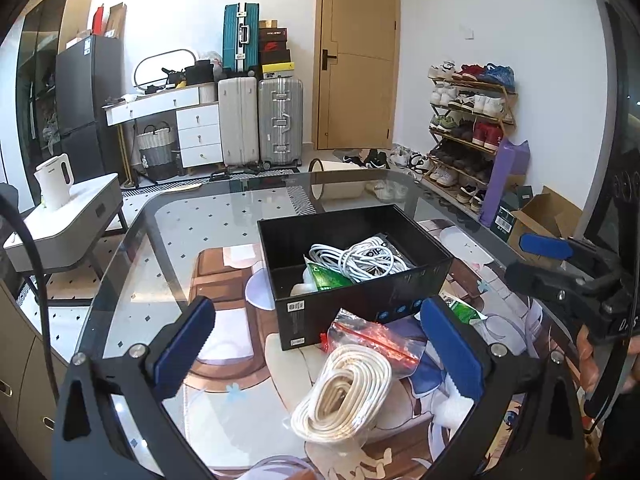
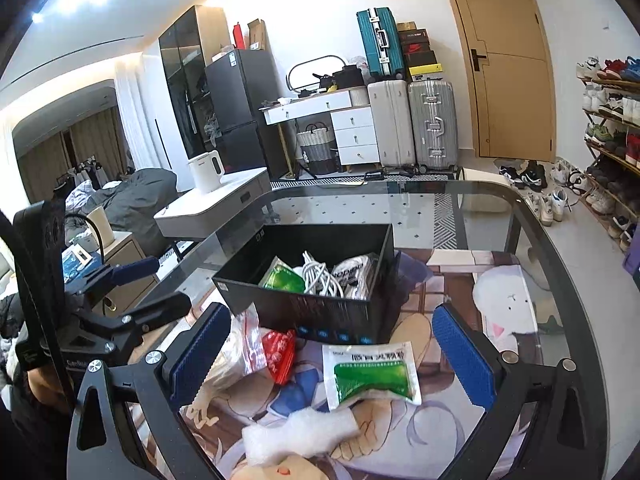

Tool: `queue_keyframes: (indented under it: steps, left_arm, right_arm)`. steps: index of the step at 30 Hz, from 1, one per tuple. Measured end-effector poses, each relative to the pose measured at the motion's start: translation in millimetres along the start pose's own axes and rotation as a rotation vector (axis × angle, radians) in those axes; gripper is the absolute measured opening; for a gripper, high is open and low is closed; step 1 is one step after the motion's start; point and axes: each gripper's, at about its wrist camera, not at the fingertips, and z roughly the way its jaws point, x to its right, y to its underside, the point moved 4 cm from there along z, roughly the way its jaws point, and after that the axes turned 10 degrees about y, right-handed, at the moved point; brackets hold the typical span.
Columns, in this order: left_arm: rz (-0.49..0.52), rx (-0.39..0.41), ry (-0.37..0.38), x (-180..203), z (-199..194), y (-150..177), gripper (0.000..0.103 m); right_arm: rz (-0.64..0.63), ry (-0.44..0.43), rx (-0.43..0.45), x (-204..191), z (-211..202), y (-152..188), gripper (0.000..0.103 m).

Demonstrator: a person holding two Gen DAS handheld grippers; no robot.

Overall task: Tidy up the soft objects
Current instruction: 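Move both open grippers back toward the remaining items on the mat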

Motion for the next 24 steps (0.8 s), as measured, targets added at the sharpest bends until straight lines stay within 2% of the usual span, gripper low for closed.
queue_keyframes:
  steps: [13,24]
  left_arm:
    - [0.003,-0.002,-0.009,2,3,8,0.103]
    - [-0.022,-0.048,-0.031,-2,8,34,0.103]
  right_arm:
    - [0.000,0.012,-0.018,3,-2,9,0.102]
    - [0.022,0.016,-0.074,16,6,21,0.102]
